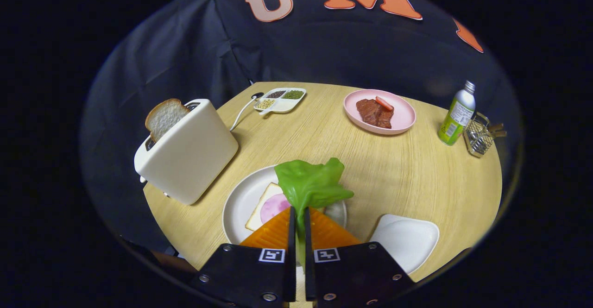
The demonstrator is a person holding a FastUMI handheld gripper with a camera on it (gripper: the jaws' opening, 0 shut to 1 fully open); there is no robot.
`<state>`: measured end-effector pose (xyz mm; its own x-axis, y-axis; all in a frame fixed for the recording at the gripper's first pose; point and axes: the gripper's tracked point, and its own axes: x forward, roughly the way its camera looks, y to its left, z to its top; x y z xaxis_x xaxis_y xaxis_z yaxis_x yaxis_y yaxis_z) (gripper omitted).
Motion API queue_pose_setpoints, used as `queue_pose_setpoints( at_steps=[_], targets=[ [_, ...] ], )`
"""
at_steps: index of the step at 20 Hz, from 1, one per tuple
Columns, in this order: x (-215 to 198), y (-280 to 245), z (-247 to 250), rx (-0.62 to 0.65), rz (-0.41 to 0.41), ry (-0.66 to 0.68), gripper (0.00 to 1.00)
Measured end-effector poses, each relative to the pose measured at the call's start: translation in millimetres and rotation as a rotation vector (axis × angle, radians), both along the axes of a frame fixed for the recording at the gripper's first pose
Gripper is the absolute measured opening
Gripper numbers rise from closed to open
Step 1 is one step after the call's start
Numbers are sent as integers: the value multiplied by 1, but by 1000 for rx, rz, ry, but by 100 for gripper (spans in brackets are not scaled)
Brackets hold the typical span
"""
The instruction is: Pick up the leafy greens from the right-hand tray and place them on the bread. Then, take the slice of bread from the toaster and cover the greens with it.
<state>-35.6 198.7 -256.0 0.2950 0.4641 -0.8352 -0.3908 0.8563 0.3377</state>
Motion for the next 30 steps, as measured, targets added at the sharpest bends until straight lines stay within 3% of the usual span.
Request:
queue_pose_setpoints(
  at_steps=[6, 14, 19, 21, 24, 28, 30],
  targets=[
    [-5, 16, -17, -6, 62, 20, 8],
    [-9, 16, -35, 7, 54, 77, 14],
    [-7, 8, -52, -38, 42, 90, 35],
    [-2, 13, -47, -5, 23, 75, 39],
    [-1, 34, -25, 106, 17, 67, 27],
    [-13, 30, -41, 35, 59, 89, 26],
    [-11, 27, -42, -6, 69, 59, 39]
  ],
)
